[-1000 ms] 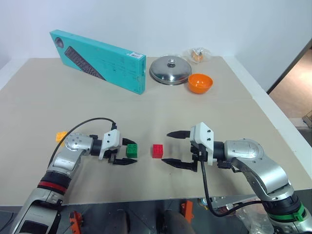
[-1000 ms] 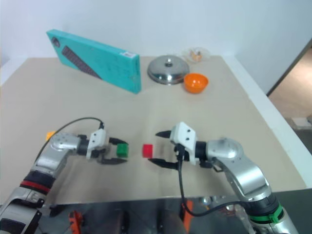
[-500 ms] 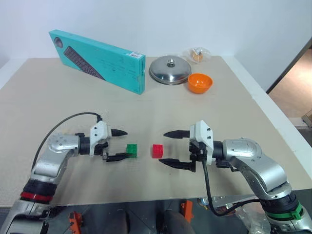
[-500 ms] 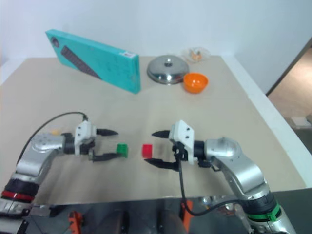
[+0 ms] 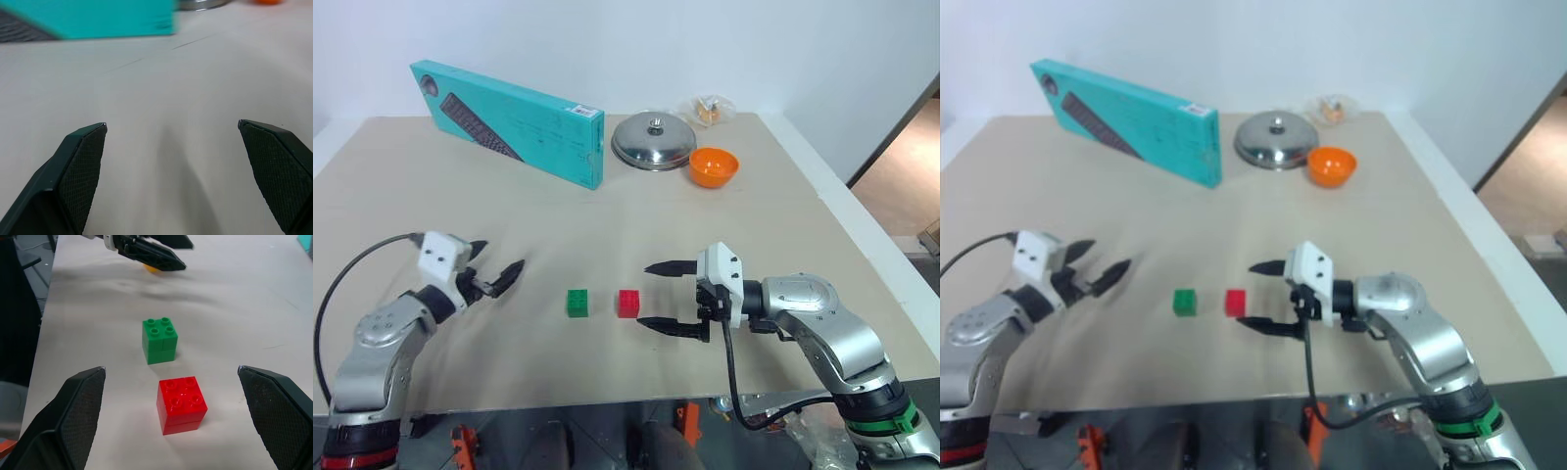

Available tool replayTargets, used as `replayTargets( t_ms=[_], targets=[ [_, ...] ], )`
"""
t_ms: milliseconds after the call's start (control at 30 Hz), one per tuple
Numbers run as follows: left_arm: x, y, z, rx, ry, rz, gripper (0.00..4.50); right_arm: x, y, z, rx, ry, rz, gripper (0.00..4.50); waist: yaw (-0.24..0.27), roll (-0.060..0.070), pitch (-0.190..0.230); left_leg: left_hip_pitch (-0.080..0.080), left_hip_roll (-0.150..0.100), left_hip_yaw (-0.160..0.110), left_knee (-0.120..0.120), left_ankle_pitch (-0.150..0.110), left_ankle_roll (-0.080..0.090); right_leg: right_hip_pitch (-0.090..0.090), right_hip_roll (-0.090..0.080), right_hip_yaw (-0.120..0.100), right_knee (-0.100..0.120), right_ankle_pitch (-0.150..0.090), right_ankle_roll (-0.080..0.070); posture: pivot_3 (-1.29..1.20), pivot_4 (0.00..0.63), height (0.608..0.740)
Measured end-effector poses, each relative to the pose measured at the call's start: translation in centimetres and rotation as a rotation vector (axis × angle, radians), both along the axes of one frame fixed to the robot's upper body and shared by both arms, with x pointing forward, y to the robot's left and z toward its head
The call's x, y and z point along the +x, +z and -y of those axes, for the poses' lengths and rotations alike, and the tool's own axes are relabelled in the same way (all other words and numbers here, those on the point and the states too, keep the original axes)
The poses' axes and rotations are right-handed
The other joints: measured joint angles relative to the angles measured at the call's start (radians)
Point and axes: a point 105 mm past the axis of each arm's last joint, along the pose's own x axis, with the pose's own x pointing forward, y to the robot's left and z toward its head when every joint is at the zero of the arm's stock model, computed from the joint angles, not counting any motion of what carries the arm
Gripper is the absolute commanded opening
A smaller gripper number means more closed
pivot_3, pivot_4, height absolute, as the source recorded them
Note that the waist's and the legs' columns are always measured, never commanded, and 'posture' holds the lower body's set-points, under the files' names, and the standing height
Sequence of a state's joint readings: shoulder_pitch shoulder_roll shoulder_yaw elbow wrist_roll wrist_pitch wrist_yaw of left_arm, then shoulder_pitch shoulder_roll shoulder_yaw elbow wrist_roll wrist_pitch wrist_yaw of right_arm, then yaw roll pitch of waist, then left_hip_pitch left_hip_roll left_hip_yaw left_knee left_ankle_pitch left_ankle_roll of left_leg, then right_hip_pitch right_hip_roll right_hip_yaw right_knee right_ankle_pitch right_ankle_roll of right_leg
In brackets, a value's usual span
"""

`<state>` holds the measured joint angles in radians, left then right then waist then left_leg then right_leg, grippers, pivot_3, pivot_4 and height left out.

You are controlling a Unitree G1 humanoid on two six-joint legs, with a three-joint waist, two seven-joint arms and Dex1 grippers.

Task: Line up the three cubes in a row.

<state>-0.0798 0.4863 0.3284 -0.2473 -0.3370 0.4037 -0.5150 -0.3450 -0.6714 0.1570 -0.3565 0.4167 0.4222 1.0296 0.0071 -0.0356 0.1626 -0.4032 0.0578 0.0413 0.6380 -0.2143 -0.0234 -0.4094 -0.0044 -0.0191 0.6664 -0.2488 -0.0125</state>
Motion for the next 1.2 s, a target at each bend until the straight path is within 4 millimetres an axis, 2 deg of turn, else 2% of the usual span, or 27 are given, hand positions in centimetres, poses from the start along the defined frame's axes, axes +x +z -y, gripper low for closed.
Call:
replayTargets(
  t_ms=[33, 167, 300, 400, 700, 733, 1000, 1200],
  targets=[
    [0.0, 0.5, -1.8, -0.010, 0.122, 0.041, 4.44, 0.1, 0.2, 0.0, -0.003, 0.007, 0.011, 4.50, 0.000, -0.001, 0.000, 0.000, 0.000, 0.000, 0.000, 0.000, 0.000, 0.000, 0.000, 0.000, 0.000, 0.001, 0.000, 0.00, 0.150, 0.740],
    [-1.0, 0.7, -3.7, -0.023, 0.298, 0.086, 4.44, 0.4, 0.0, 0.1, -0.007, 0.008, 0.012, 4.50, 0.000, -0.001, 0.000, 0.001, 0.000, 0.002, 0.000, 0.000, 0.000, 0.001, -0.001, 0.002, 0.000, 0.001, 0.000, 0.00, 0.150, 0.740],
    [-1.9, -0.1, -4.3, -0.087, 0.460, 0.095, 4.44, 0.3, -0.2, -0.2, -0.015, 0.030, 0.007, 4.50, 0.001, -0.002, 0.000, 0.001, -0.001, 0.003, 0.000, 0.000, 0.000, 0.000, -0.001, 0.003, 0.000, 0.001, 0.001, 0.00, 0.150, 0.740],
    [-2.5, -0.9, -4.5, -0.108, 0.519, 0.073, 4.44, 0.3, -0.5, -0.3, -0.025, 0.037, 0.001, 4.50, 0.000, -0.003, -0.001, 0.002, 0.000, 0.004, 0.000, 0.000, 0.000, 0.000, -0.001, 0.004, 0.000, 0.001, 0.001, 0.00, 0.150, 0.740],
    [-2.6, -3.3, -4.0, -0.130, 0.547, -0.035, 4.44, 0.7, -0.2, -0.3, -0.038, 0.045, 0.014, 4.50, 0.000, -0.003, -0.001, 0.002, 0.000, 0.009, 0.000, 0.000, 0.000, 0.000, 0.000, 0.005, 0.000, 0.002, 0.001, 0.00, 0.150, 0.740],
    [-2.5, -3.6, -4.0, -0.137, 0.550, -0.050, 3.92, 0.8, -0.3, -0.2, -0.038, 0.042, 0.011, 4.50, 0.000, -0.003, -0.001, 0.002, 0.000, 0.009, 0.000, 0.000, 0.000, 0.000, 0.000, 0.005, 0.000, 0.002, 0.001, 0.00, 0.150, 0.740],
    [-2.2, -4.5, -4.3, -0.148, 0.577, -0.083, 1.30, 0.8, -0.3, -0.2, -0.040, 0.037, 0.009, 4.50, 0.000, -0.004, 0.000, 0.002, 0.000, 0.009, 0.000, 0.000, 0.000, 0.000, 0.000, 0.006, 0.000, 0.002, 0.001, 0.00, 0.150, 0.740],
    [-1.5, -4.4, -4.7, -0.137, 0.565, -0.086, 1.29, 0.9, -0.4, 0.0, -0.043, 0.024, 0.008, 4.50, 0.000, -0.004, 0.000, 0.003, 0.000, 0.009, 0.000, 0.000, 0.000, 0.000, 0.001, 0.006, 0.000, 0.002, 0.001, 0.00, 0.150, 0.740]
  ],
)
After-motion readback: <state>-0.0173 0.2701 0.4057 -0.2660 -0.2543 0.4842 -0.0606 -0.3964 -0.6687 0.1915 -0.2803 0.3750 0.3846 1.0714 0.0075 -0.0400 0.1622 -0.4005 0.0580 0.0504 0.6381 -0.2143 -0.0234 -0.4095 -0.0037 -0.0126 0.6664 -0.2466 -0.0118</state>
